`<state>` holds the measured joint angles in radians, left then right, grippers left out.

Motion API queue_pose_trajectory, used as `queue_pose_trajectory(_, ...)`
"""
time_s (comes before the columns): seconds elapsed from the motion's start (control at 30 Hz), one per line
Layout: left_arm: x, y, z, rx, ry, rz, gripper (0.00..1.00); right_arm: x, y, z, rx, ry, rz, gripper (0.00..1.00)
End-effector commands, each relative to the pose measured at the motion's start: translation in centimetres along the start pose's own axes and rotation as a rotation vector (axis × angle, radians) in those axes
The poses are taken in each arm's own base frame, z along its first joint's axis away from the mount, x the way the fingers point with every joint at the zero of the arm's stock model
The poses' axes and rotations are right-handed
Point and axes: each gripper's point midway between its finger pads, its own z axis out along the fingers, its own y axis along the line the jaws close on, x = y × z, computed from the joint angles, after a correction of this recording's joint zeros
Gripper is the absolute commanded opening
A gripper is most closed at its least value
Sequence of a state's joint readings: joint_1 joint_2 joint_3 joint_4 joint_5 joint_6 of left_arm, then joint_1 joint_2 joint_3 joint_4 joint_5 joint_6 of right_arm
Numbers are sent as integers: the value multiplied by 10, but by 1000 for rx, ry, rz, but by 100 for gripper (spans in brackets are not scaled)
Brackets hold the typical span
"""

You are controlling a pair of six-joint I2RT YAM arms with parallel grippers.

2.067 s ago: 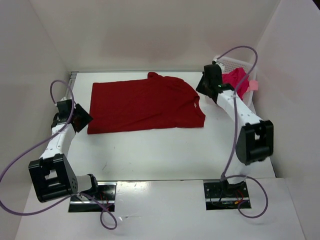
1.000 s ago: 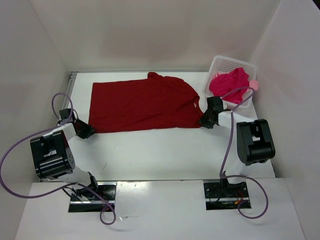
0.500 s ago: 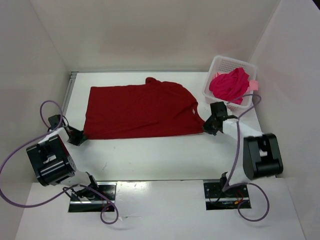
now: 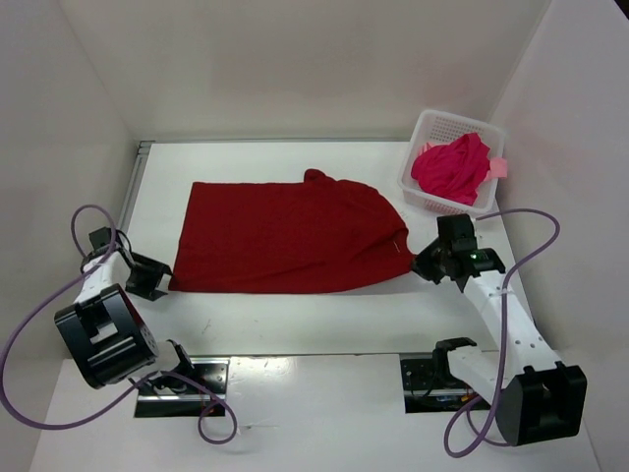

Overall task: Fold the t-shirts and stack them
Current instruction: Fold the flattened tshirt in 1/3 of the way

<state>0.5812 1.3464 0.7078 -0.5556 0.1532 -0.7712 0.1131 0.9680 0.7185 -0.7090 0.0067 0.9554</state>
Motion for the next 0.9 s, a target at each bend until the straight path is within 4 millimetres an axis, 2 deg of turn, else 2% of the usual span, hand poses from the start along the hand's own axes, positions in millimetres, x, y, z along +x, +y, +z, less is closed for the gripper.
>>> queue_pose_trajectory(0.0, -13, -4, -18, -19, -51, -34, 57, -9, -2, -17, 39, -25, 6, 21)
queue_pose_trajectory(0.03, -13, -4, -18, -19, -51, -34, 67, -11, 0, -19, 31, -30, -5, 27)
queue_pose_trajectory(0.07, -17, -8, -22, -6, -67, -31, 71, -8, -1, -21, 28, -21, -20, 33)
queue_pose_trajectory(0.1, -24, -6, -24, -26, -100, -21, 73, -10, 1, -21, 18, -28, -29, 37)
queue_pose_trajectory(0.13, -38, -14, -32, -15, -145, 4, 73, -13, 7, -23, -5, -32, -41, 39)
queue_pose_trajectory(0.17, -47, -23, -36, -2, -183, 30, 73, -12, 9, -20, -9, -21, -61, 39)
queue_pose_trajectory(0.2, -52, -34, -40, 31, -202, 63, 73, -17, 19, -20, -44, -34, -72, 39)
queue_pose_trajectory(0.23, -49, -49, -40, 70, -198, 96, 70, -19, 25, -17, -50, -27, -72, 39)
queue_pose_trajectory(0.27, -56, -69, -45, 143, -229, 139, 66, -20, 32, -16, -66, -29, -113, 36)
queue_pose_trajectory(0.3, -52, -82, -46, 201, -215, 176, 61, -29, 53, -19, -125, -63, -149, 32)
queue_pose_trajectory(0.33, -46, -97, -45, 228, -213, 220, 48, -35, 60, -16, -123, -79, -180, 22)
queue_pose_trajectory(0.4, -52, -123, -52, 269, -298, 291, 29, -46, 87, -2, -145, -76, -289, 10)
queue_pose_trajectory(0.43, -40, -144, -52, 299, -309, 357, 20, -50, 97, 3, -149, -87, -320, 3)
queue_pose_trajectory(0.47, -35, -158, -54, 315, -327, 389, 11, -45, 118, 11, -173, -73, -380, 1)
queue_pose_trajectory(0.5, -35, -180, -64, 348, -364, 421, 11, -42, 130, 16, -190, -71, -439, 1)
queue_pose_trajectory(0.53, -10, -197, -59, 364, -318, 487, 11, -37, 140, 21, -196, -67, -473, 0)
queue_pose_trajectory(0.57, 2, -207, -60, 376, -299, 519, 11, -12, 159, 29, -222, -24, -544, 0)
queue_pose_trajectory(0.6, 16, -217, -65, 407, -281, 540, 11, 3, 165, 32, -231, 1, -588, 0)
queue_pose_trajectory(0.63, 40, -217, -58, 426, -203, 550, 13, 20, 175, 34, -261, 15, -620, 0)
queue_pose_trajectory(0.67, 70, -218, -59, 462, -149, 591, 14, 39, 179, 36, -283, 37, -644, 0)
queue_pose_trajectory(0.7, 86, -211, -56, 464, -112, 602, 14, 78, 185, 35, -327, 98, -690, 0)
queue_pose_trajectory(0.73, 104, -197, -51, 465, -64, 606, 14, 97, 192, 35, -369, 117, -706, 0)
queue_pose_trajectory(0.77, 123, -190, -49, 464, -31, 635, 14, 115, 190, 37, -377, 153, -725, 0)
queue_pose_trajectory(0.8, 133, -187, -47, 474, -11, 654, 15, 147, 182, 45, -358, 212, -771, 0)
queue_pose_trajectory(0.87, 140, -179, -42, 457, 6, 664, 15, 173, 185, 50, -372, 244, -805, 0)
